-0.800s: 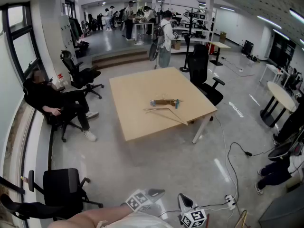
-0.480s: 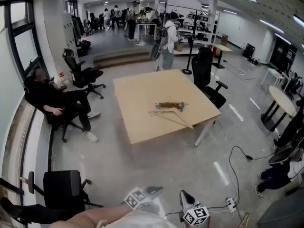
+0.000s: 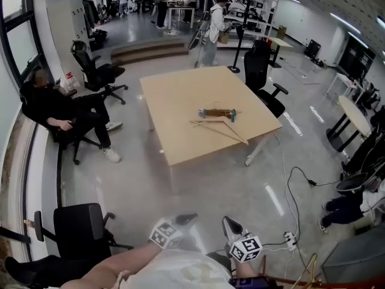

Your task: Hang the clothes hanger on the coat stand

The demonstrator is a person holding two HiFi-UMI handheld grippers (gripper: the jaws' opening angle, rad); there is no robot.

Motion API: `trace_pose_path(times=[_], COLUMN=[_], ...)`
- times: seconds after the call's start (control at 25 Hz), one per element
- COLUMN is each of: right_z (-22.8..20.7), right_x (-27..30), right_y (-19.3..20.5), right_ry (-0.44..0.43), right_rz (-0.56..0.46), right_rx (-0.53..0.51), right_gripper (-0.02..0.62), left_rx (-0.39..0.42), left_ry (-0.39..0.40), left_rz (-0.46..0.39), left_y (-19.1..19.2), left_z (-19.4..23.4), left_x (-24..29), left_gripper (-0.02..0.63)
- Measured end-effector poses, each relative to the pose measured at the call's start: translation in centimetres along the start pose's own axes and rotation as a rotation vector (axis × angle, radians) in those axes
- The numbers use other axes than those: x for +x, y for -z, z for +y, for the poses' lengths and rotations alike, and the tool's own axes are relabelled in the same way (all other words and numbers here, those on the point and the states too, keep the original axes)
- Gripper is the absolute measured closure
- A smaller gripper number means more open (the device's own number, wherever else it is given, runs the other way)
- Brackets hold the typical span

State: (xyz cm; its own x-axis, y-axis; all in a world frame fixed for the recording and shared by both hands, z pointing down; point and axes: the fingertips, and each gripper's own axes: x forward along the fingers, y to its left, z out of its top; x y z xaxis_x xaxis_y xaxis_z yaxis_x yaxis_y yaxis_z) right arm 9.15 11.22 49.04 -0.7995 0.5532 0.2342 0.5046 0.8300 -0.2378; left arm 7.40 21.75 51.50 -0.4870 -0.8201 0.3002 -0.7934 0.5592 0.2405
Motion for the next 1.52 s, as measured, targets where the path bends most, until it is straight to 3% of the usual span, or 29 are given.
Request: trace_pose_path(times=[0.32,0.64,1.04,1.36,1.52], right_z=[0.5,-1.7,-8.6,-15.9,-17.9], right_x=[4.0,8.8,11.8,10.6,11.0], right_y=[0.6,-0.2,-2.9,-4.6,-4.7], right_ry=[-0.043,-0.112,-0.185,-0.188,-0.183], right_rz=[0.066,0.088,0.088,0.071,0.076], right_rx=[-0.018,-0.015,-0.033,-0.046,-0.039], right_gripper=[0.581,0.581,0.581,0.581,0.581], left_rx=[-0.060,-0.089,-0.085,-0.043,-0.044], left_ry=[-0.078,-0.157,-0.212,-0.207,-0.208], left_rz=[-0.010,0.009,0.014,0.019,0.050], left_y=[1.2,1.0,-2.5,-6.4,-6.1], left_z=[4.3,8.3,11.2,10.0,10.3], left_x=[-1.6,-0.2,7.5,15.1,16.7], left_gripper=[0.604,0.604,0.604,0.604,0.604])
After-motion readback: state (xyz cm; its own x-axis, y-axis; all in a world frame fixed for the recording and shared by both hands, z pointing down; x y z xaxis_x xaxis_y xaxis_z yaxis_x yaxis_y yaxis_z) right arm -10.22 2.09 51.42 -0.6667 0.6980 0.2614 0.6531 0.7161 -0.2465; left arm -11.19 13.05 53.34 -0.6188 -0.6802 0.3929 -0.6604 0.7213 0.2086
